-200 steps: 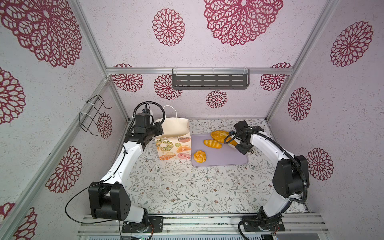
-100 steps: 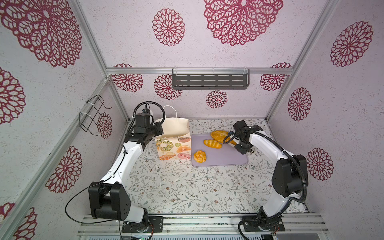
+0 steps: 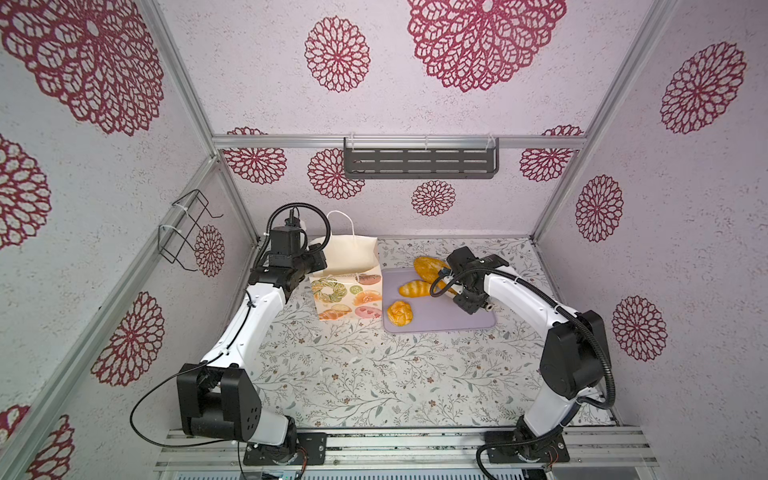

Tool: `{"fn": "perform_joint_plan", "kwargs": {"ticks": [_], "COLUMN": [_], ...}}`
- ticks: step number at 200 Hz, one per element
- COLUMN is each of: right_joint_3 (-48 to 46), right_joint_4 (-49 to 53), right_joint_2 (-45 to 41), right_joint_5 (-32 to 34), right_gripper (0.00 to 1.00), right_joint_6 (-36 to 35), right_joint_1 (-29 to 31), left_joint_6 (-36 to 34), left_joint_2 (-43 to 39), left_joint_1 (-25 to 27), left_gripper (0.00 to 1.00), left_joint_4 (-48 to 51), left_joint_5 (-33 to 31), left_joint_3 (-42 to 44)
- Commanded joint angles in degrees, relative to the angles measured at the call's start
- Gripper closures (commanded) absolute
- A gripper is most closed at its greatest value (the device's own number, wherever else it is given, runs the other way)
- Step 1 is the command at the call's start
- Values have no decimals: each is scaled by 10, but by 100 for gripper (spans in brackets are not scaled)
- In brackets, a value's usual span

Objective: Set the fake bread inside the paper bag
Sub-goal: 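Close the tongs on the flat orange bread with the right gripper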

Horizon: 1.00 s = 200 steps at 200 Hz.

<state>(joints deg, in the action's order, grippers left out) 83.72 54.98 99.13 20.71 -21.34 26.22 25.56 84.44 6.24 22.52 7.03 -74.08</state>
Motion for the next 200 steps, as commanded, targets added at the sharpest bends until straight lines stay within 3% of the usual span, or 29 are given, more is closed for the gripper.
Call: {"fn": "perform_joint_plan", "kwargs": {"ticks": [1,200], "right_joint_3": [-1,-18], "right_joint_4": [18,-19], "right_joint_2": [-47,-169], "right_joint_5": [-8,-96], "right_gripper": [74,74], "right_joint_6": [25,100], "right_joint_1": [8,37], "left_joint_6": [-3,-6], "left_joint_2": [-4,-12], "left_joint_1": [11,16], "left_gripper": [100,100], "left_joint_4": [12,13], "left_joint_5": [14,6], "left_joint_3": [2,5]}}
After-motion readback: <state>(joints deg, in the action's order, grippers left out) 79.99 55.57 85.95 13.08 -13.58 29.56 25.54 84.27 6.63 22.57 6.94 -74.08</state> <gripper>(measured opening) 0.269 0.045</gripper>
